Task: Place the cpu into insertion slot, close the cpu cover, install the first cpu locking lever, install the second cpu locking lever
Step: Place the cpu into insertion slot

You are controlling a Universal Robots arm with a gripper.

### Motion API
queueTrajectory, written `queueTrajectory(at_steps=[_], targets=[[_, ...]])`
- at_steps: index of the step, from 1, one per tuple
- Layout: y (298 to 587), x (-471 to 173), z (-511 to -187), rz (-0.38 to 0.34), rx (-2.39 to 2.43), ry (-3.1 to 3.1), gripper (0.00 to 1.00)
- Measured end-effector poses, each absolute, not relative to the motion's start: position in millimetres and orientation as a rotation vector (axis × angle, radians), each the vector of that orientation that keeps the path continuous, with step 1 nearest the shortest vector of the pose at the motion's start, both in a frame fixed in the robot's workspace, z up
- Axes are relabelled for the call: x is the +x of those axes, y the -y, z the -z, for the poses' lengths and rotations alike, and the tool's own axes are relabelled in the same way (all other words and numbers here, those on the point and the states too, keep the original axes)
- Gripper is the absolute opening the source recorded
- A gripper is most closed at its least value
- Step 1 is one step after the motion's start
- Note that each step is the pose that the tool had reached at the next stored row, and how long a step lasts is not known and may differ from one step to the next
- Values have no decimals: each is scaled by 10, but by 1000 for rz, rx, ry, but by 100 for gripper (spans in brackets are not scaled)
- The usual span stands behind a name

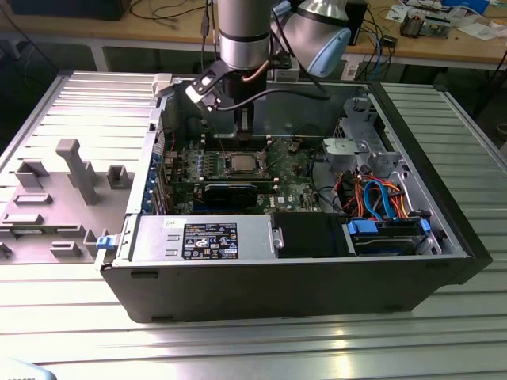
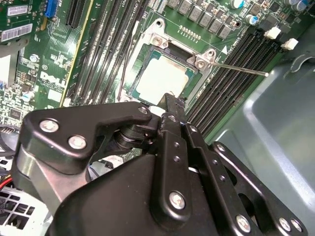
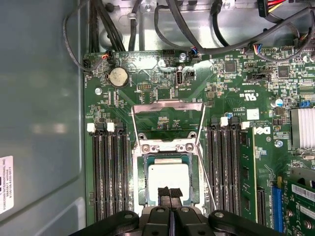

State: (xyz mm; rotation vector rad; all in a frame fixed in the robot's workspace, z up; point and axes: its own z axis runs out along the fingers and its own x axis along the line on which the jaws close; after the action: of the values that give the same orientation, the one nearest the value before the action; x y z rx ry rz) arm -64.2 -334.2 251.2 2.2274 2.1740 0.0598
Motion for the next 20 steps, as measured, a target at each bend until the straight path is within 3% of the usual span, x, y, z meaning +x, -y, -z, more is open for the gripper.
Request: queueTrajectory(at_steps=[20], targets=[[3342,-603,-2567,-55,2230,-2176,11]])
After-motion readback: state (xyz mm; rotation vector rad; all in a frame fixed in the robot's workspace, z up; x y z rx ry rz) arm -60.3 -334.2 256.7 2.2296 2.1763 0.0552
